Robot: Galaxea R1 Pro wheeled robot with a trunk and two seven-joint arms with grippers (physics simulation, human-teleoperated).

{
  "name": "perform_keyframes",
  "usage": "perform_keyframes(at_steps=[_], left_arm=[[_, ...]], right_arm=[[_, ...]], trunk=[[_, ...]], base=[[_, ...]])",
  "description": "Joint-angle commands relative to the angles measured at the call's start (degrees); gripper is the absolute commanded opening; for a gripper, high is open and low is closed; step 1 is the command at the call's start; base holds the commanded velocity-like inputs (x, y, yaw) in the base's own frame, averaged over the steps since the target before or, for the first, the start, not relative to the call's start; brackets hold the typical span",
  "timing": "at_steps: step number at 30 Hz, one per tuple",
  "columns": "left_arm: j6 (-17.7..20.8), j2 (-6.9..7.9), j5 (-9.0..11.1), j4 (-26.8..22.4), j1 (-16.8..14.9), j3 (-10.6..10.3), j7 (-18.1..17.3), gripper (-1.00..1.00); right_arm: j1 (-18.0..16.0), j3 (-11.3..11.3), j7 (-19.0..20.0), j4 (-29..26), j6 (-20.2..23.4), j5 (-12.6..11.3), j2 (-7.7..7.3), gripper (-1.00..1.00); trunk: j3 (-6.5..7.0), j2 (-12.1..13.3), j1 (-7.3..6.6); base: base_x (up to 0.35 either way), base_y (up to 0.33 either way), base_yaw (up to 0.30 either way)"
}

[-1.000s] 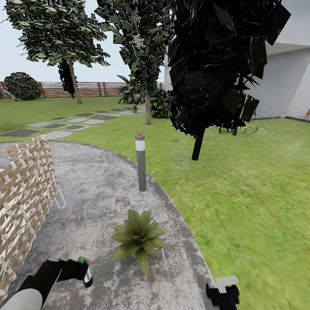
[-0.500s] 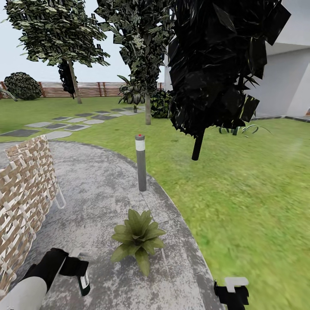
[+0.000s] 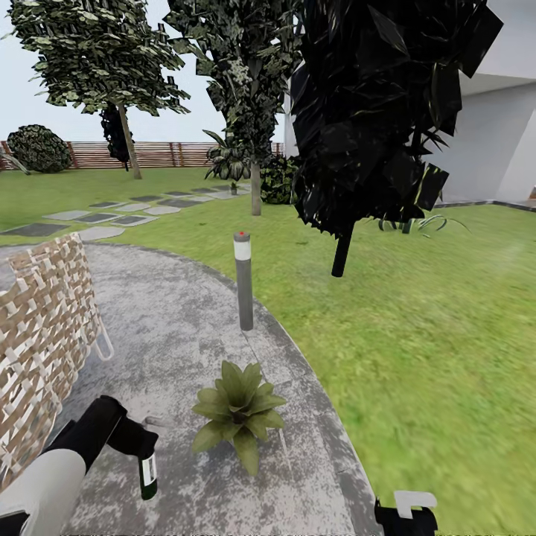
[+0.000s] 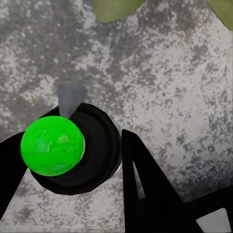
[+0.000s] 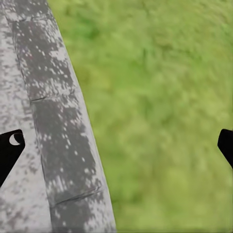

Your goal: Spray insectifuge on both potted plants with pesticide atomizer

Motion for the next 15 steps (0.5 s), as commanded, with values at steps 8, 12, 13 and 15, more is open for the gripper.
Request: perform_keyframes(at_steps=[8,12,13,15], left_arm=[[0.41,0.22,-2.46,-0.50,-0.01,0.26,-0.61,-1.00],[0.42,0.07,-4.14,-0.55,-0.09,0.27,-0.67,-1.00],[0.42,-0.03,-4.27,-0.55,-0.09,0.28,-0.68,-1.00],[0.42,-0.30,-4.43,-0.52,-0.10,0.22,-0.69,-1.00]], right_arm=[[-0.05,-0.48,-0.12,0.02,-0.27,0.54,0.04,1.00],[-0.05,-0.48,-0.12,0.05,-0.26,0.53,0.04,1.00],[-0.05,-0.51,-0.12,0.03,-0.25,0.53,0.04,1.00],[-0.05,-0.58,-0.17,0.02,-0.27,0.46,-0.01,1.00]], trunk=[[-1.84,-3.25,1.75],[-2.91,-4.85,2.63],[-3.18,-5.25,2.85],[-3.72,-6.05,3.29]], base=[[0.000,0.000,0.000],[0.000,0.000,0.000],[0.000,0.000,0.000],[0.000,0.000,0.000]])
